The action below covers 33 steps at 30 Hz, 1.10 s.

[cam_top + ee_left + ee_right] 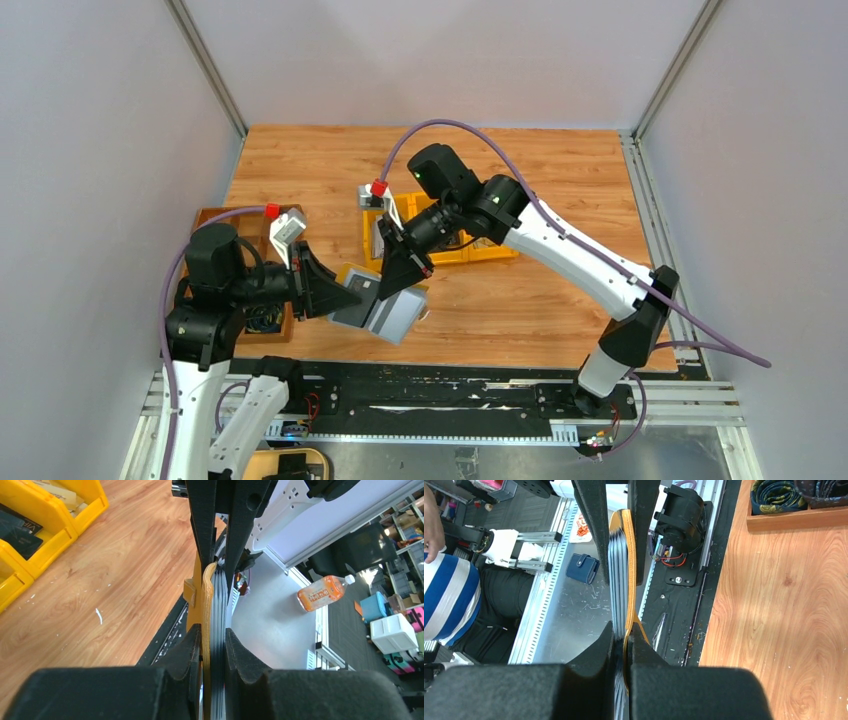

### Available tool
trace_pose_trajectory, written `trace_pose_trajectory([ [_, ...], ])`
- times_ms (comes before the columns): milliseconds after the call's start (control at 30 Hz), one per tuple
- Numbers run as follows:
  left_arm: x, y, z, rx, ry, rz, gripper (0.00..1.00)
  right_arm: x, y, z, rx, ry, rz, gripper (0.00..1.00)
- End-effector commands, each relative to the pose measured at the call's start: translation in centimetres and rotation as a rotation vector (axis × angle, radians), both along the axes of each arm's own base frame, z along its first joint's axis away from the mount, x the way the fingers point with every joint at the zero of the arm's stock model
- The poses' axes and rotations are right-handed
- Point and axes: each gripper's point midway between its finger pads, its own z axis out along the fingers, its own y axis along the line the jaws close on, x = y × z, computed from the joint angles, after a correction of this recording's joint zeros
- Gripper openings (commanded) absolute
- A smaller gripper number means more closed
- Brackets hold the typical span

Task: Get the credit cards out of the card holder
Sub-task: Remove the credit card from the card holder.

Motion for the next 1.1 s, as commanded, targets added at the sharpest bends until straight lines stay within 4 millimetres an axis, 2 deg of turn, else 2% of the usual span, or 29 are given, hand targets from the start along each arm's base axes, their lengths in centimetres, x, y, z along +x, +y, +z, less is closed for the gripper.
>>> trace_pose_trajectory([
  [0,-0.8,0.1,1.3,-0.011,-0.039,0.008,0.00,-0.7,0.2,1.1,0.027,-0.013,0.047,0.08],
  [67,-0.9,0.1,1.6,-0.012,-0.050,0.015,0.00,-0.2,0.5,1.1,0.025,-0.008,0.037,0.16],
  [133,-0.6,0.2,1.9,-0.009,-0.071,0.038,0.00,0.7,0.7,1.4,0.021,-0.016,0.002,0.35],
  [167,-0.2,0.3,2.1,-0.008,-0.090,0.058,0.00,1.3,0.7,1.7,0.020,-0.024,-0.028,0.40],
  [267,1.3,0.8,2.6,-0.006,-0.139,0.155,0.00,4.0,0.4,3.9,0.047,-0.051,-0.189,0.54],
  [300,1.8,0.9,2.8,-0.009,-0.147,0.185,0.00,5.2,0.5,4.4,0.056,-0.056,-0.259,0.56],
  [367,2.6,1.3,3.1,-0.011,-0.160,0.239,0.00,7.0,-0.6,6.6,0.113,-0.084,-0.411,0.63],
  [433,3.4,1.7,3.3,-0.008,-0.171,0.297,0.00,8.6,-1.9,7.8,0.165,-0.088,-0.556,0.68],
  [533,4.5,2.4,3.5,0.000,-0.186,0.371,0.00,10.3,-3.8,8.0,0.216,-0.060,-0.737,0.70],
  [600,5.1,2.7,4.0,-0.009,-0.188,0.408,0.00,10.3,-4.5,8.1,0.245,-0.007,-0.798,0.70],
  [633,5.3,2.7,4.2,-0.015,-0.188,0.415,0.00,9.7,-4.4,8.3,0.270,0.027,-0.778,0.70],
  [767,5.5,2.4,4.9,-0.054,-0.179,0.415,0.00,6.3,-2.6,8.7,0.362,0.196,-0.584,0.66],
  [833,5.5,2.3,5.2,-0.072,-0.175,0.408,0.00,5.1,-1.9,8.0,0.360,0.261,-0.509,0.64],
  [900,5.5,2.0,5.6,-0.094,-0.164,0.391,0.00,4.1,-1.4,8.3,0.391,0.293,-0.436,0.63],
  [1067,5.3,1.4,6.1,-0.135,-0.140,0.354,0.00,4.1,-0.1,7.5,0.371,0.341,-0.390,0.60],
])
